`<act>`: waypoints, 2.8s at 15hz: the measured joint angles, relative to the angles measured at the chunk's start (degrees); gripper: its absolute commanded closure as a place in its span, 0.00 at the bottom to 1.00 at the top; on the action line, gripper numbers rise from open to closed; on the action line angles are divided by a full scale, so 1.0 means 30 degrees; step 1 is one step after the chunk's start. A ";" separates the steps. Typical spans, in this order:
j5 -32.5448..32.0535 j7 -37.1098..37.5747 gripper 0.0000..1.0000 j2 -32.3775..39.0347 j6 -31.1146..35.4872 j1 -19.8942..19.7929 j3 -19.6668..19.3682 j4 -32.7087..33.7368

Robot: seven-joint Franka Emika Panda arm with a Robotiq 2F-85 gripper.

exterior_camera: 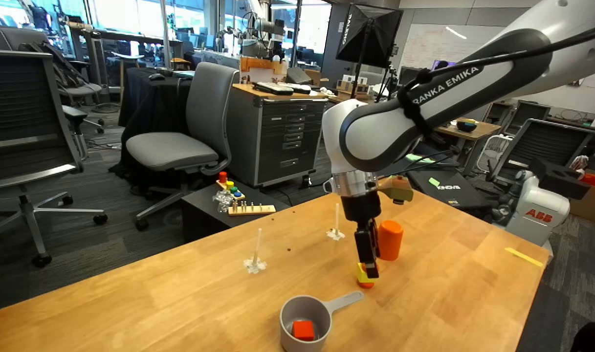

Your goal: Get the orange, yellow and green blocks from the table and put them in the gray pot

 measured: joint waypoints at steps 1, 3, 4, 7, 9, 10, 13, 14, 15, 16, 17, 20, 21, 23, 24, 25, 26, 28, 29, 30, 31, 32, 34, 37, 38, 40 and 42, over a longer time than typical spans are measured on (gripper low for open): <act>0.0000 0.0000 0.42 0.0041 0.0000 0.0000 0.0000 0.0068; 0.0000 0.0000 0.58 0.0084 0.0000 0.0000 -0.0005 0.0147; 0.0000 0.0000 0.67 0.0087 0.0000 -0.0001 -0.0011 0.0168; 0.0000 0.0000 0.89 0.0088 0.0000 -0.0005 -0.0038 0.0225; 0.0000 0.0000 0.96 0.0088 0.0000 -0.0014 -0.0061 0.0258; 0.0000 0.0000 0.93 0.0088 0.0000 -0.0023 -0.0068 0.0272; 0.0000 0.0001 0.68 0.0088 0.0000 -0.0052 -0.0071 0.0315; 0.0001 0.0001 0.61 0.0088 0.0000 -0.0049 -0.0070 0.0346; 0.0001 0.0001 0.53 0.0087 -0.0002 -0.0038 -0.0067 0.0391; 0.0001 0.0001 0.45 0.0086 -0.0014 -0.0014 -0.0064 0.0455; 0.0001 0.0000 0.39 0.0083 -0.0029 0.0020 -0.0059 0.0528; -0.0019 -0.0101 0.15 0.0064 -0.0710 0.0256 0.0000 0.0812; -0.0088 -0.0132 0.08 0.0057 -0.1195 0.0404 0.0000 0.0974; -0.0394 -0.0157 0.00 0.0057 -0.2431 0.0728 -0.0028 0.1421; -0.0665 -0.0157 0.00 0.0062 -0.3178 0.0904 -0.0082 0.1684; -0.1049 -0.0157 0.00 0.0075 -0.3953 0.1098 -0.0183 0.1958; -0.1458 -0.0157 0.00 0.0106 -0.4675 0.1291 -0.0311 0.2240; -0.2421 -0.0156 0.00 0.0243 -0.5991 0.1703 -0.0648 0.2885; -0.2916 -0.0156 0.00 0.0356 -0.6510 0.1897 -0.0834 0.3227; -0.3421 -0.0156 0.01 0.0492 -0.6912 0.2089 -0.1023 0.3578; -0.3954 -0.0155 0.00 0.0665 -0.7109 0.2268 -0.1199 0.3944; -0.4382 -0.0155 0.00 0.0876 -0.7129 0.2407 -0.1332 0.4305; -0.5038 -0.0151 0.00 0.1421 -0.6947 0.2636 -0.1529 0.5087; -0.4983 -0.0141 0.00 0.2314 -0.5697 0.2708 -0.1494 0.6180; -0.4741 -0.0141 0.00 0.2580 -0.5138 0.2704 -0.1422 0.6458; -0.4073 -0.0141 0.00 0.2997 -0.4048 0.2700 -0.1213 0.6885; -0.3213 -0.0149 0.00 0.3250 -0.3284 0.2678 -0.0951 0.7139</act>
